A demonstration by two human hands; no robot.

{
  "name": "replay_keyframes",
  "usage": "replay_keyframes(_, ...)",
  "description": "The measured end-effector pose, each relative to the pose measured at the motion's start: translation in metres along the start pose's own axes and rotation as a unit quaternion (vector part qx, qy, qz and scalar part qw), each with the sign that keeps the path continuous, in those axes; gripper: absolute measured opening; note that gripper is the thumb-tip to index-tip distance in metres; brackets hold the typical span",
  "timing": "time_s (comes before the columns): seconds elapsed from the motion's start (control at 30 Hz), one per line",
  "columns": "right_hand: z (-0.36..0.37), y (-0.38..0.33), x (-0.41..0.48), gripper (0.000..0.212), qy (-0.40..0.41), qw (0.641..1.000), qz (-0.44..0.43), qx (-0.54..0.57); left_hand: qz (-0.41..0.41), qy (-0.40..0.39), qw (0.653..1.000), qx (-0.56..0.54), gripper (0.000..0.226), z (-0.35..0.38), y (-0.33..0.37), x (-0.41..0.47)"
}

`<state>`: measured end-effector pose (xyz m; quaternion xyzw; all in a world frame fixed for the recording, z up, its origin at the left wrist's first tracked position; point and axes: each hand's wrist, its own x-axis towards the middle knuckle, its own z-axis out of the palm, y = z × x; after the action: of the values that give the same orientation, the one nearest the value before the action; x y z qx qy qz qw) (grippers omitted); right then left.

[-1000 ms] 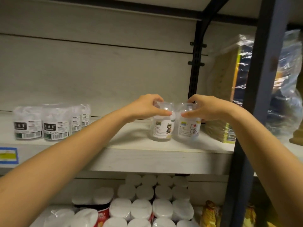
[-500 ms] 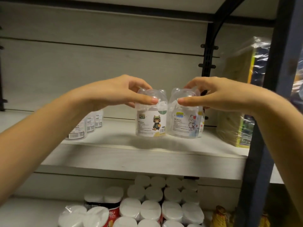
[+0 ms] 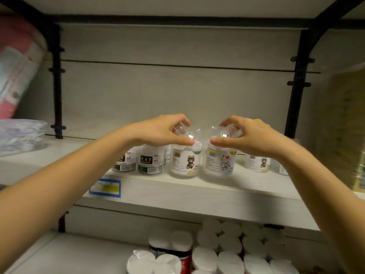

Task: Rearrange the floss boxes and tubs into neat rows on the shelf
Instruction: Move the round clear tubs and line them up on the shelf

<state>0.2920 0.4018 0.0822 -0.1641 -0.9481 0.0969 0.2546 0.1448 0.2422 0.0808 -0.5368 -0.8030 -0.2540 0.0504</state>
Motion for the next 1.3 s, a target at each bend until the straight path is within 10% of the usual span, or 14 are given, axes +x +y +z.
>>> replay_keyframes(0.53,0.013,-0.012,-0.009,0.050,-0.023,0.999,-0.011,-0.026,0.125,-0.019,0.972,0.196,0.054,-0.019,-0.016,0.010)
replay_keyframes(1.13,0.044,0.019,0.051,0.054,-0.013,1.000,-0.009,-0.023,0.013,-0.041,0.967,0.250,0.056,-0.005,-0.023,0.066)
replay_keyframes(1.3,0.004,0.044,0.020,0.036,0.160,0.987,-0.033,0.002,0.069,0.190,0.939,0.277,0.032,0.002,0.017,0.054)
